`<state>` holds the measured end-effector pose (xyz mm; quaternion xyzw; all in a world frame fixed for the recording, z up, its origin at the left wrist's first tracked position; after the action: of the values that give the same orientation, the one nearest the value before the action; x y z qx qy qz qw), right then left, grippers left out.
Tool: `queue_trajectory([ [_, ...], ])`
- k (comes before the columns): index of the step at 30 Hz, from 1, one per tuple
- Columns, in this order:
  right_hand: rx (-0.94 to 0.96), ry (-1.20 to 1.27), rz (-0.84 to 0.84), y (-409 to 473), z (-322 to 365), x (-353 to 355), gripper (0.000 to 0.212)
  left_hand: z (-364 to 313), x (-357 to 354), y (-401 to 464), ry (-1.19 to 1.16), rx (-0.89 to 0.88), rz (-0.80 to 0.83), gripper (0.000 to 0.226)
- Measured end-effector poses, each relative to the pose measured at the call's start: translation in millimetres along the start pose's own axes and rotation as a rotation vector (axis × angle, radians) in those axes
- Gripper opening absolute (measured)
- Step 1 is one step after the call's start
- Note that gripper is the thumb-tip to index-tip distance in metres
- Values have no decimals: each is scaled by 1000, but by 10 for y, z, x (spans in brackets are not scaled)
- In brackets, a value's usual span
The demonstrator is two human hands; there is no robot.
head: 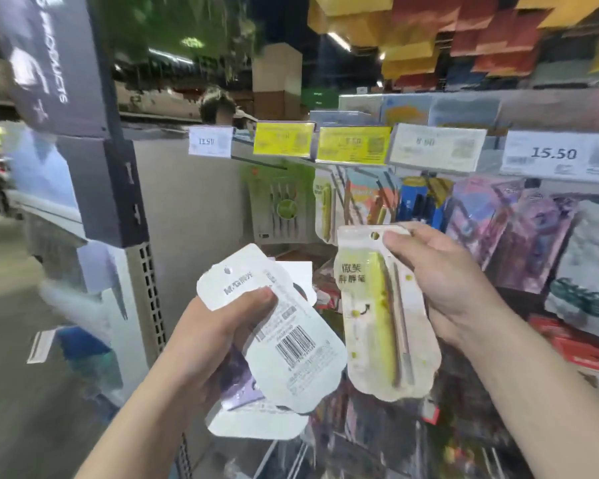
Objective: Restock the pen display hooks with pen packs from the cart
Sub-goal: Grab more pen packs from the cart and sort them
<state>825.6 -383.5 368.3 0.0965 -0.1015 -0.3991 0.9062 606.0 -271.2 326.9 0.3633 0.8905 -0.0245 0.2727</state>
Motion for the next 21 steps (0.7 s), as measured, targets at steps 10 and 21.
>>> queue_trajectory([
  [10,-12,-107,-226,668,213,-774,45,-481,694,573,-90,58,120,34],
  [21,156,-187,-333,985,376,-1151,21,-588,711,730,-185,76,60,33],
])
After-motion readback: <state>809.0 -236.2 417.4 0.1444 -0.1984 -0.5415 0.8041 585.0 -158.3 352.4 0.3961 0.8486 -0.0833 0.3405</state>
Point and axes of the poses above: each hand's wrist, its own y-axis towards the middle knuckle, its own x-axis out of the back of the hand, z = x × y, the point moved 5 cm from there along y, towards the middle knuckle, and after that the axes turned 13 degrees about -y, right-handed, at the moved point
